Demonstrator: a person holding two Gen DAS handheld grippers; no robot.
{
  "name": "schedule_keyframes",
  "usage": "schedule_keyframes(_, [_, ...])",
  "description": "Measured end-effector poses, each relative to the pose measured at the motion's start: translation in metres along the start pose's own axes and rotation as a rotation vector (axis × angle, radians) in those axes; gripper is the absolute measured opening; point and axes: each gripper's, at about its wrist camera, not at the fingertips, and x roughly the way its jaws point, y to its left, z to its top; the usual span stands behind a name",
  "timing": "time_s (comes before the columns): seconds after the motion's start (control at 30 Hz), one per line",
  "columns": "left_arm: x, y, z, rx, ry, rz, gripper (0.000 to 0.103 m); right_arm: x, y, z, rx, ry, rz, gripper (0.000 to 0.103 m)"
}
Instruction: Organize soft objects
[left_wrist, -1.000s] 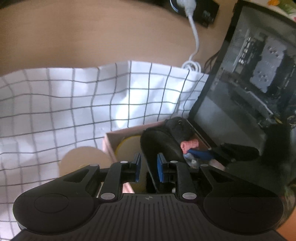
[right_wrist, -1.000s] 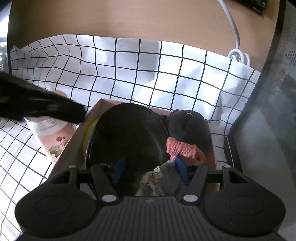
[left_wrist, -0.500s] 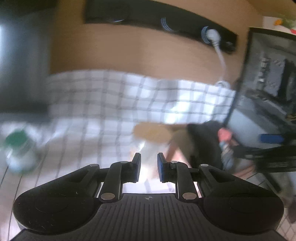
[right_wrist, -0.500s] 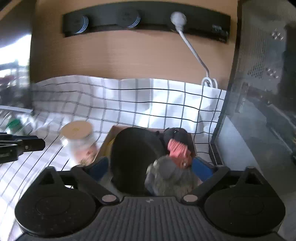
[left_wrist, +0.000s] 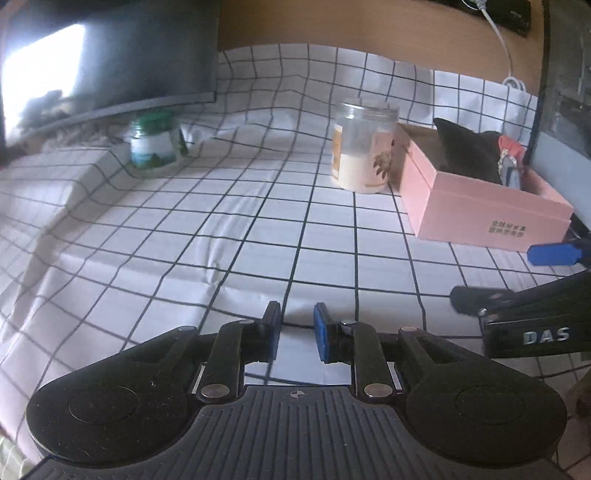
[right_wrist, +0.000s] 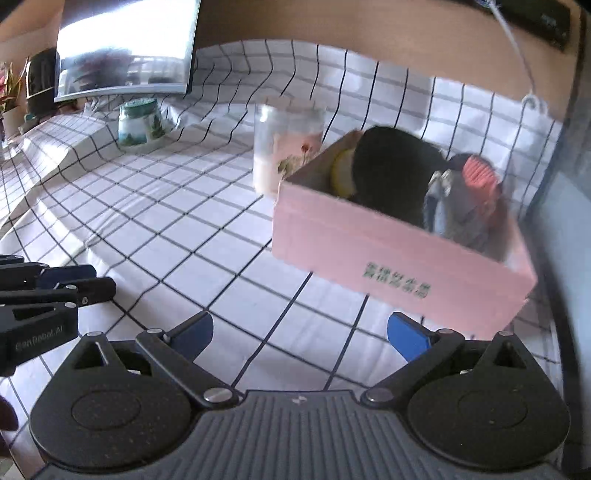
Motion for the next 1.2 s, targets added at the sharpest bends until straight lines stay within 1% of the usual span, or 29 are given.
schedule_keyframes(0.07, [0.0, -0.006, -0.001, -0.011, -0.009, 0.022, 0.023, 0.01, -0.005, 0.0, 0.021, 0.025, 0.023, 0.103])
schedule_keyframes(0.13, [0.0, -0.011, -0.004, -0.022, -0.02, 0.045, 0.023, 0.012, -0.009, -0.001, 0.051, 0.019, 0.049, 0.103])
schedule_keyframes(0.27, [0.002, -0.022, -0.007, -0.034, -0.042, 0.076, 0.023, 0.014, -0.01, -0.003, 0.066, -0.002, 0.042, 0.103])
schedule_keyframes(0.37, [0.001, -0.027, -0.009, -0.047, -0.044, 0.062, 0.023, 0.016, -0.01, -0.002, 0.062, -0.016, 0.046, 0.103])
schedule_keyframes(0.5, [0.0, -0.028, -0.01, -0.036, -0.048, 0.048, 0.023, 0.016, -0.012, -0.003, 0.056, -0.037, 0.053, 0.103])
schedule_keyframes(0.63, [0.0, -0.029, -0.01, -0.024, -0.044, 0.053, 0.023, 0.014, -0.01, -0.007, 0.066, -0.069, 0.039, 0.103])
schedule_keyframes(0.77, [0.0, -0.027, -0.009, -0.039, -0.041, 0.048, 0.023, 0.014, -0.01, -0.006, 0.071, -0.069, 0.04, 0.103])
schedule_keyframes(1.2, [0.0, -0.027, -0.009, -0.036, -0.041, 0.048, 0.023, 0.014, -0.01, -0.006, 0.071, -0.068, 0.04, 0.103])
